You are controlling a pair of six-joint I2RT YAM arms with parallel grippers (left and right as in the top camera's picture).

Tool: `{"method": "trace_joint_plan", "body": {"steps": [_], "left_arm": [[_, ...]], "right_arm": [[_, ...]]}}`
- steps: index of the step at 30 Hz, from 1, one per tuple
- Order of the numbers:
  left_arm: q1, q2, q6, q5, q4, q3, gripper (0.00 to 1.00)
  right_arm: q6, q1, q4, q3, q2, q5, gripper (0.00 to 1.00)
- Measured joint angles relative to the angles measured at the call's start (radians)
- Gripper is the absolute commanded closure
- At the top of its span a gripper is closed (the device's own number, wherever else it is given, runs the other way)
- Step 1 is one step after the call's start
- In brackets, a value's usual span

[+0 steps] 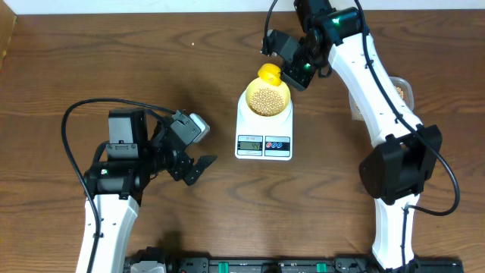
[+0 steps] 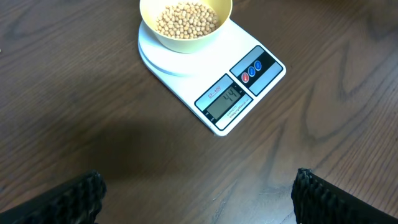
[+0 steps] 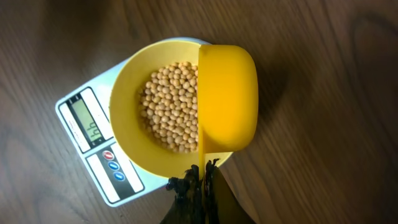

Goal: Scoop item into bowl and weigh 50g on scale
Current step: 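Tip the yellow scoop with the right gripper to pour soybeans into bowl, then move the empty scoop right back to the soybean tub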

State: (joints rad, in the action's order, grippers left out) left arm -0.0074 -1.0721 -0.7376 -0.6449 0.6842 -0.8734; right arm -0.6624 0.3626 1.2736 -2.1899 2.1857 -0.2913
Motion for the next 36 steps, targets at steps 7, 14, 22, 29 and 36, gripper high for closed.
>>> {"method": "trace_joint_plan", "body": {"steps": [7,14,22,29,36], "left_arm": [[0.0,0.0,0.0,0.0,0.0,0.0,0.02],[0.0,0.0,0.0,0.0,0.0,0.0,0.02],[0.0,0.0,0.0,0.0,0.0,0.0,0.02],[0.0,0.0,0.0,0.0,0.0,0.0,0.02],[0.0,0.0,0.0,0.0,0.0,0.0,0.02]], "right_arm": [[-0.007,0.004,0.0,0.0,0.0,0.019,0.99],[-0.011,0.041,0.0,0.0,0.0,0.058,0.99],[-0.011,0.051,-0.003,0.0,0.0,0.091,0.99],[0.096,0.042,-0.074,-0.002,0.0,0.096,0.99],[0.32,-0.057,-0.065,-0.072,0.0,0.027,0.99]]}}
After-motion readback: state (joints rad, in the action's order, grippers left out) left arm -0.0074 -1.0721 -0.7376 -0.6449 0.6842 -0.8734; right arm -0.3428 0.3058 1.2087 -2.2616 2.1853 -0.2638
